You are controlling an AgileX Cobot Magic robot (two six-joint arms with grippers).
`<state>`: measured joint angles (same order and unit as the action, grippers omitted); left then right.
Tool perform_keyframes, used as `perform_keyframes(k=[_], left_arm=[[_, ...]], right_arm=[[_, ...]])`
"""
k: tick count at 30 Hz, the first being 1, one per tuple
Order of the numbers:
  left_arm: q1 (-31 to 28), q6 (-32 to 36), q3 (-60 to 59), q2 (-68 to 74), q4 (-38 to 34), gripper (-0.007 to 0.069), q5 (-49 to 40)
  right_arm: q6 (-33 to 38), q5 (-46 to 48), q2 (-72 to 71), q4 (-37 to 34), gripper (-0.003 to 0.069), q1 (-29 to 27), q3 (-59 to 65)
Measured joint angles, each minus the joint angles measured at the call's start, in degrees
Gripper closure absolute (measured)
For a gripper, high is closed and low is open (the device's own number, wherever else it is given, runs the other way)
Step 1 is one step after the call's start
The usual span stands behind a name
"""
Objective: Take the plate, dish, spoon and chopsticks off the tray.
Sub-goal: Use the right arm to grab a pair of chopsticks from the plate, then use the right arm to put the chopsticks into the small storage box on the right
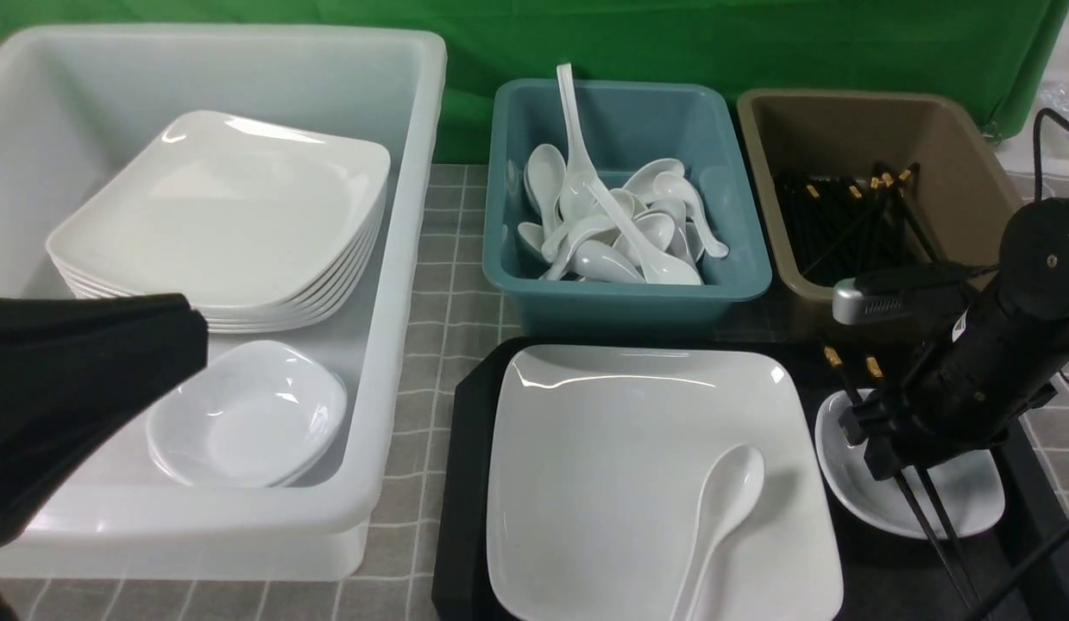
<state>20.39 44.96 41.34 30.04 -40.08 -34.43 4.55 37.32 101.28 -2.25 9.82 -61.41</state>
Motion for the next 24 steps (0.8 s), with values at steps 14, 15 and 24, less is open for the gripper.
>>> perform_keyframes(k=[14, 15, 24], left_arm=[[0.0, 0.0, 0.0, 0.0, -0.1, 0.0614, -0.2], [0.0, 0.0, 0.0, 0.0, -0.1, 0.0614, -0.2], [0.0, 3.4, 0.0, 0.0, -5.1, 0.0614, 4.9]], right_arm=[[9.9, 4.7, -1.4, 0.1, 0.0520, 0.9, -0.1], [10.4, 4.9, -1.6, 0.1, 0.0520, 1.1, -0.1], [16.9, 6.9, -12.8, -9.6, 0.0520, 6.2, -5.2]])
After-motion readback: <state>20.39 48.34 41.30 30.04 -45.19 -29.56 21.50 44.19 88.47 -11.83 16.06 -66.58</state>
